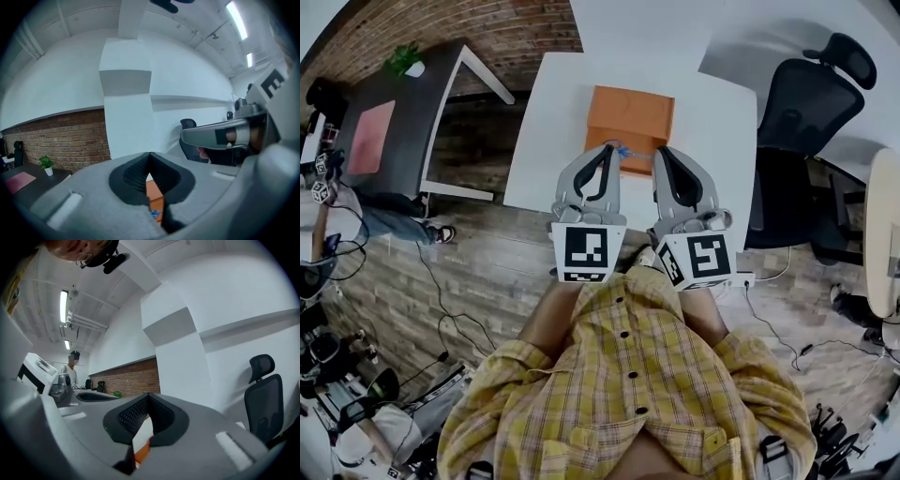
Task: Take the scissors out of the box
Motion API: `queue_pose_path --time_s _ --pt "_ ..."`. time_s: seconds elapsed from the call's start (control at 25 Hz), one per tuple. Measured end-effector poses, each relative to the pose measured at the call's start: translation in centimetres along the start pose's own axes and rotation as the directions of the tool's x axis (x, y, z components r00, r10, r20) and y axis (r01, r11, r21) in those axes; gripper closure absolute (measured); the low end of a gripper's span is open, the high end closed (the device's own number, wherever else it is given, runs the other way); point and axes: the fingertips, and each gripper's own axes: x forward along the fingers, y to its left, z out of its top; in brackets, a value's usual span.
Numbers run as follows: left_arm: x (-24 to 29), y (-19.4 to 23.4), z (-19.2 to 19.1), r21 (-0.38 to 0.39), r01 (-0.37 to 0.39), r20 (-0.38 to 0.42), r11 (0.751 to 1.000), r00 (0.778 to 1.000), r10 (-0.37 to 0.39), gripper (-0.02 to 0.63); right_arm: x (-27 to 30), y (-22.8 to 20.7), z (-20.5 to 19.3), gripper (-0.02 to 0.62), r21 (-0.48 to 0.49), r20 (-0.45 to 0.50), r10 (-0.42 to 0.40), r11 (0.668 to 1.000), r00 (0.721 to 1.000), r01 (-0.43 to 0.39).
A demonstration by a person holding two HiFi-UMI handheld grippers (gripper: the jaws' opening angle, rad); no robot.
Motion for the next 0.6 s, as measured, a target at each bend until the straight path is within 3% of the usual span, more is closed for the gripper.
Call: queue_pose_path --time_s 0.32,0.6 --pt "2.7 1.6 -1.1 0.045 0.099 -0.048 0.994 0.994 -0.097 0.606 2.4 0.0 -1.4 0.591 0.021 -0.039 -0.063 0.998 0.997 0.064" --pt "4.9 2.4 -4.5 0.080 0.171 -0.125 0.982 0.979 -0.160 0.606 3.6 0.0 -3.3 0.591 0.021 -0.081 -0.110 0.993 0.991 0.112"
